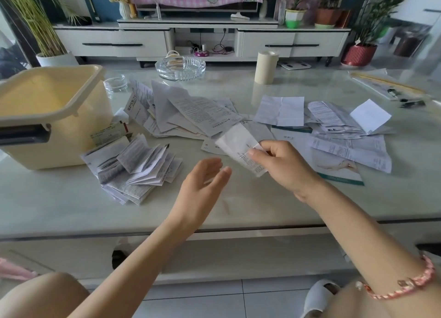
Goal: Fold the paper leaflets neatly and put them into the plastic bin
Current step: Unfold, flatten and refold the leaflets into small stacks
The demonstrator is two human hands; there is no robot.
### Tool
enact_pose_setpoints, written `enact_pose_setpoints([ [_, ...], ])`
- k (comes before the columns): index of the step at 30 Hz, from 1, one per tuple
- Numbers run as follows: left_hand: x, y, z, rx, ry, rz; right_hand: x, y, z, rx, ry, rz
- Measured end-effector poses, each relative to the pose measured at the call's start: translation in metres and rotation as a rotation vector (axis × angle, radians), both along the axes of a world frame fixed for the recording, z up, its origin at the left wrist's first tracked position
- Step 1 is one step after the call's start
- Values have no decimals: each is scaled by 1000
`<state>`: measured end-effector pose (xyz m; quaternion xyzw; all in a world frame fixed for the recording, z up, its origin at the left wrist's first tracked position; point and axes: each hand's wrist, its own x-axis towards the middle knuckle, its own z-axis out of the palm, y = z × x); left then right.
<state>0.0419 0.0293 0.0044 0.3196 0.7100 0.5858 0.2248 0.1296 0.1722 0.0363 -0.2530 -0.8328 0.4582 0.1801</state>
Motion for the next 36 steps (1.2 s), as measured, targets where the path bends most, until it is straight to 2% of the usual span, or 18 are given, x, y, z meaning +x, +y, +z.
enact_pose_setpoints([
  [3, -2, 2, 5, 118, -325, -153, 16, -17, 11, -509, 141, 152],
  [4, -2, 2, 6, 146, -398, -215, 19, -20, 11, -592, 151, 192],
  [7, 0, 1, 9, 199, -560, -313, 21, -25, 9, -590, 114, 178],
  [9, 3, 1, 10, 231, -612, -256, 20, -25, 5, -447, 90, 105],
  [12, 5, 4, 7, 252, -599, -143, 20, -20, 0, -180, 89, -26],
  [14, 4, 4, 7, 253, -610, -115, 21, -14, -1, -132, 104, -110],
  [16, 5, 2, 8, 244, -616, -117, 23, -9, 1, -230, 76, -118],
  [19, 8, 1, 10, 230, -611, -164, 25, -10, 7, -559, 20, 15],
  [21, 8, 0, 9, 212, -594, -174, 25, -13, 6, -649, 21, 89],
  [28, 8, -4, 12, 171, -517, -150, 21, -17, 2, -620, 3, 110],
  [36, 2, -6, 13, 142, -495, -144, 19, -14, 3, -640, 62, 19],
])
